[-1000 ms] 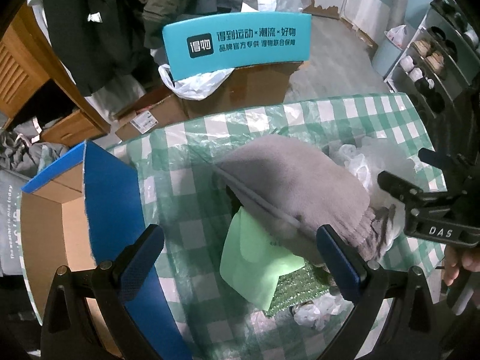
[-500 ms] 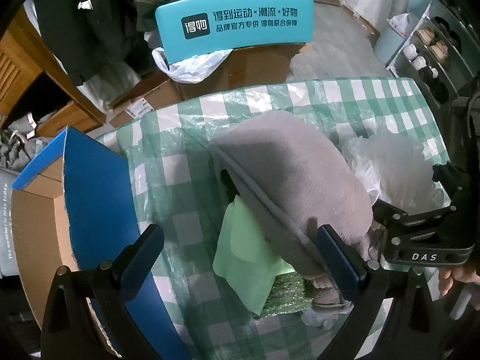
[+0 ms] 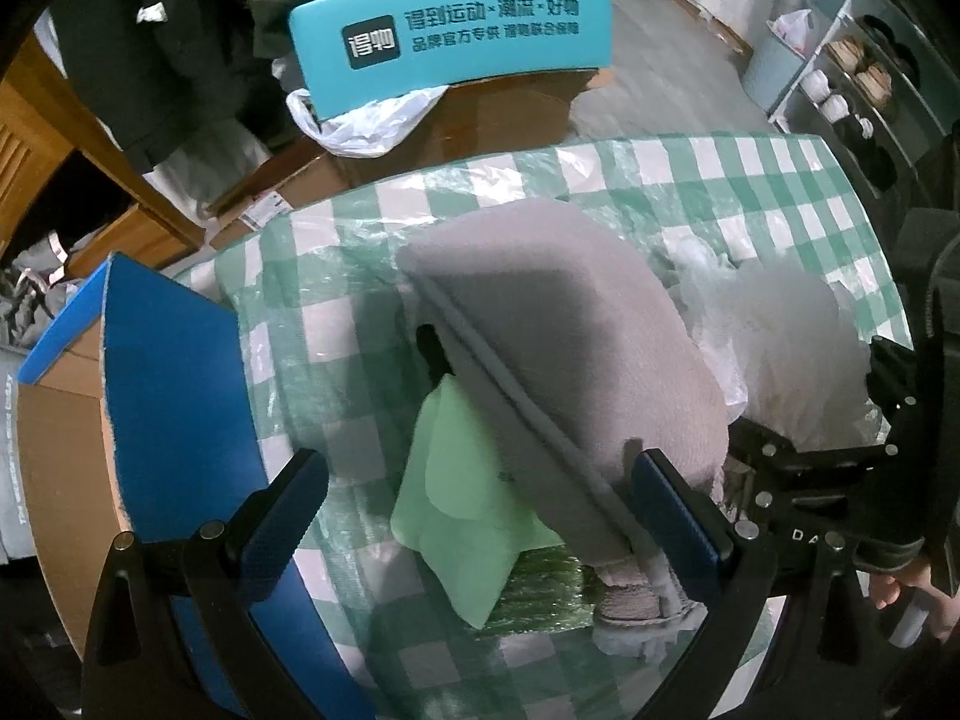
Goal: Organize soft objects
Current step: 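Reach the left tool to the grey towel while the right tool reaches the white bath puff, then grasp the grey towel with the left tool while the right tool grasps the white bath puff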
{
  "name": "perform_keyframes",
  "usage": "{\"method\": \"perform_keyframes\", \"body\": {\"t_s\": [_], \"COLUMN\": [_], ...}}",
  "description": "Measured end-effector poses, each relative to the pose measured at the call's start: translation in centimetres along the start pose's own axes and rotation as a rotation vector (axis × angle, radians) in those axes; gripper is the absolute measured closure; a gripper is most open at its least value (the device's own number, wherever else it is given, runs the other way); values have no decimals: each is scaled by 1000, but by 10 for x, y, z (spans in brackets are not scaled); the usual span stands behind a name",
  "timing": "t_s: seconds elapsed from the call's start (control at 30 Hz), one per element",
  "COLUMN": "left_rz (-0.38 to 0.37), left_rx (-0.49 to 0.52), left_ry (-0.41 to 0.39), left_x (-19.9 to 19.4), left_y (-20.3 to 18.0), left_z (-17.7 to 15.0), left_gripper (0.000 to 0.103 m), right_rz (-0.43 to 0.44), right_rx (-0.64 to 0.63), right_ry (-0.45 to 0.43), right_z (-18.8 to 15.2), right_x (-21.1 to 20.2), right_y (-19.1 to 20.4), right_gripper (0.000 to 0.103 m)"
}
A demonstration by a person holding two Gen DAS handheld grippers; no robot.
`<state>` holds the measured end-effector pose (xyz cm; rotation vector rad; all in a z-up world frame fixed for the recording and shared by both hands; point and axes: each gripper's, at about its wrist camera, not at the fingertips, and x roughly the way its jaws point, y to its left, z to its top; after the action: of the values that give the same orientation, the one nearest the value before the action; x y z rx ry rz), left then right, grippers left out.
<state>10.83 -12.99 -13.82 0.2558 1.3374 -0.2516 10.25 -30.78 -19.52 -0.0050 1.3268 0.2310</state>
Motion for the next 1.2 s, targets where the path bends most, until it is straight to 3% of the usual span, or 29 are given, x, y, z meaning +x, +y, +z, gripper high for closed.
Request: {"method": "perform_keyframes", "body": {"t_s": [0.13, 0.23, 0.47, 0.67, 0.97, 1.07, 1.13, 1.2], "left_rz": [3, 2, -44, -60, 45, 50, 46, 35], "left_rx": [16, 19, -34, -77, -44, -30, -27, -33], "left_ry": [-5, -10, -5, 14, 66, 97, 99, 87], "left_x": [-2, -4, -5, 0, 29, 40, 44, 43], "left_y": [-10, -15, -24, -39, -62, -62, -61, -58], "left_z": [0, 1, 7, 15, 18, 15, 14, 12], "left_gripper": [1, 1, 1, 1, 1, 1, 3, 14], "right_rz": [-14, -56, -124, -108, -94, -92, -92, -90], "right_rx": [8, 20, 62, 101, 115, 118, 120, 123], "right_ry": [-32, -58, -94, -106, -115, -115, -115, -115], "right_z": [-4, -6, -12, -20, -33, -34, -33, -33], "right_x": [-8, -18, -36, -41, -45, -45, -45, -45], "right_y": [-3, -8, -30, -44, -51, -52, -52, -52], "right_gripper": [41, 45, 46, 46, 46, 46, 46, 46]}}
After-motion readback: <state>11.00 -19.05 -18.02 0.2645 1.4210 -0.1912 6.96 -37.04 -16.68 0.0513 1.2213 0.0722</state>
